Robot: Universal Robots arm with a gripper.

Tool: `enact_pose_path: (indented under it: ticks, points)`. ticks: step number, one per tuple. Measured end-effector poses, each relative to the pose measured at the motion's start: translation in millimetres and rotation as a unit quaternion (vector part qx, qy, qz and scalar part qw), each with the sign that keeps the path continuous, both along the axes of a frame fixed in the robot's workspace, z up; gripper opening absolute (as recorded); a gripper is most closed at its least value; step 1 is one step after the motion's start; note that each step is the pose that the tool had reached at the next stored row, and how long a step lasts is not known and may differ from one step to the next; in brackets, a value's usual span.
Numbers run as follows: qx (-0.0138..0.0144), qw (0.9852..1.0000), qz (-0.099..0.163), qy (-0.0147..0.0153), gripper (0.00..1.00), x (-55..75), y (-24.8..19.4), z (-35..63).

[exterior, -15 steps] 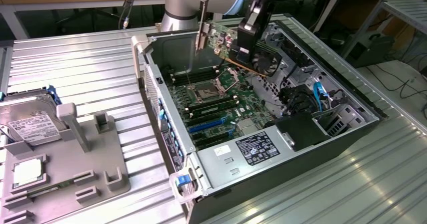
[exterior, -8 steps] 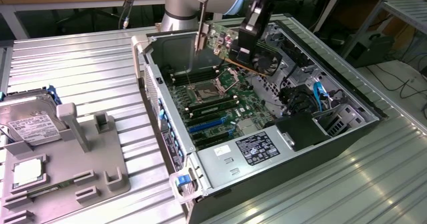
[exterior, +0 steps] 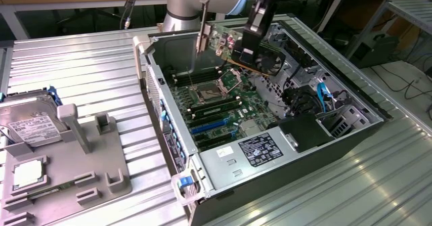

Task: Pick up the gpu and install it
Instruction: 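Insert the gpu into the slot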

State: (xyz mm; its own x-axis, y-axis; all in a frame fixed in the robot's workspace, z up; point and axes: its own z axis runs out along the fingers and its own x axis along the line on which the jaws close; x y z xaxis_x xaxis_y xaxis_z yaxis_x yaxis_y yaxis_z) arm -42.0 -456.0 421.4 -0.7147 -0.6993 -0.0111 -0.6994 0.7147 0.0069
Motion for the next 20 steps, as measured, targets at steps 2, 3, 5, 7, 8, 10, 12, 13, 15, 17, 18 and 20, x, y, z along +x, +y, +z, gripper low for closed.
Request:
enact_pose_path:
  ticks: [2,3,5,7,8,10,12,13,15,17,18,20]
  points:
    - [0.0,1.0,0.007,0.0,0.28,0.0,0.0,0.0]
    - [0.0,1.0,0.01,0.0,0.28,0.0,0.0,0.0]
    - [0.0,0.9999,0.016,0.0,0.28,0.0,0.0,0.0]
    - [0.0,0.9997,0.023,0.0,0.28,0.0,0.0,0.0]
    - [0.0,0.9997,0.025,0.0,0.28,0.0,0.0,0.0]
    - [0.0,0.9995,0.031,0.0,0.28,0.0,0.0,0.0]
    - [0.0,0.9994,0.036,0.0,0.28,0.0,0.0,0.0]
    - [0.0,0.9993,0.038,0.0,0.28,0.0,0.0,0.0]
    - [0.0,0.9991,0.042,0.0,0.28,0.0,0.0,0.0]
    - [0.0,0.9989,0.047,0.0,0.28,0.0,0.0,0.0]
    - [0.0,0.9988,0.049,0.0,0.28,0.0,0.0,0.0]
    - [0.0,0.9986,0.054,0.0,0.28,0.0,0.0,0.0]
